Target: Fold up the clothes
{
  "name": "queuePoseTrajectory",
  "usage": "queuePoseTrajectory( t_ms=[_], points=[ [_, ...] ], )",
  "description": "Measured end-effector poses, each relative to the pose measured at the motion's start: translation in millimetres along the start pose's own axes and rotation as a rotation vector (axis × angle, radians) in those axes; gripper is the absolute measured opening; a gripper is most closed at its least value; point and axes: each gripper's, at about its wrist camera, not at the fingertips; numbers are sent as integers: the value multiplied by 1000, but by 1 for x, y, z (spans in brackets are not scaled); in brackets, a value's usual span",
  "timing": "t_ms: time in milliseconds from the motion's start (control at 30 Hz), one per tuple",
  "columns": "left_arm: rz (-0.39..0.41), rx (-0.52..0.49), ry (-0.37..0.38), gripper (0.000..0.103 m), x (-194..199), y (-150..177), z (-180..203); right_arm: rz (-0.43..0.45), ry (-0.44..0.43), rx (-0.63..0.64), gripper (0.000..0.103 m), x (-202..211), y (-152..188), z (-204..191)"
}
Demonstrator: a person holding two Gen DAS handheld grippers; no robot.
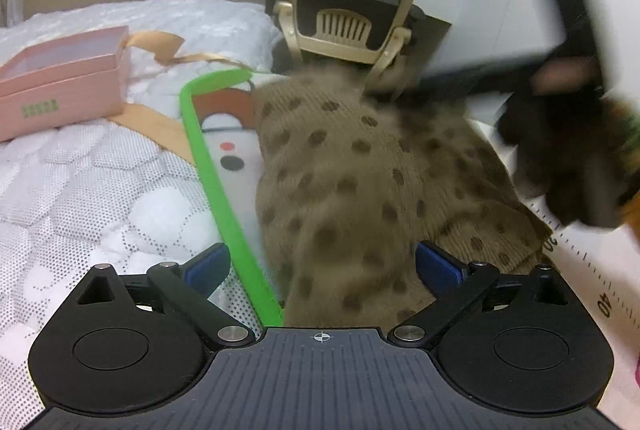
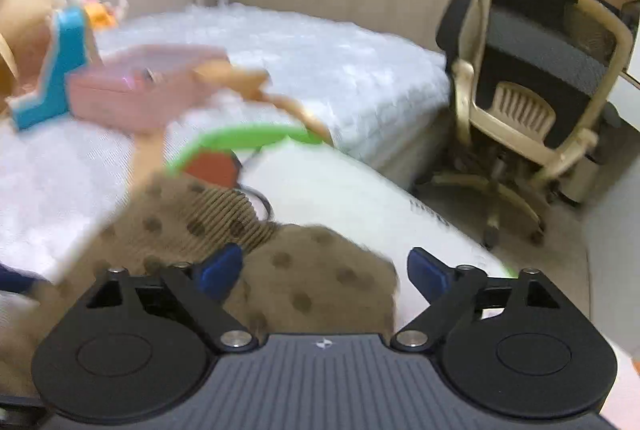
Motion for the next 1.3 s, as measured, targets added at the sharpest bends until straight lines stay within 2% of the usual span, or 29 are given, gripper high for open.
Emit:
queuePoseTrajectory(
  t_ms=[133,233,367,433,500,733,767,900,1033,1100,1233,1300],
  points=[
    [1,5,5,103,-2,1,-1,9,-11,-67,97,16,-4,16],
    [1,9,8,103,-4,2,-2,27,-18,-38,97,37,1,22],
    [1,9,7,103,-3,0,-1,10,61,46,98,34,24,21],
    [47,-13,12,103,11,-9,2,1,87,45,100,26,35,25],
    [102,-38,19,103,26,-18,4,2,70,-3,100,27,36,30],
    [352,47,344,103,26,-68,-11,31,42,-14,100,34,45,39],
    [341,64,363,103,19,-72,-12,30,38,-25,100,36,47,41],
    [215,134,386,103,-26,-79,-19,48,30,-50,100,57,54,47],
    [106,184,398,103,-63,-86,-22,89,-149,-63,100,98,61,38],
    [101,162,374,103,-61,-86,-18,52,-224,-32,100,101,64,23],
    [122,169,307,103,-40,-85,-14,-51,-168,25,103,75,81,-2],
    [146,159,249,103,-13,-79,-9,-62,-182,-55,103,77,84,7]
  ],
)
Point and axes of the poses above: each gripper's, at about its wrist camera, not at the fingertips, and x roughly against the way its jaws point, z to its right, y to its underside, and after that the axes turned 15 degrees about -x, right-handed
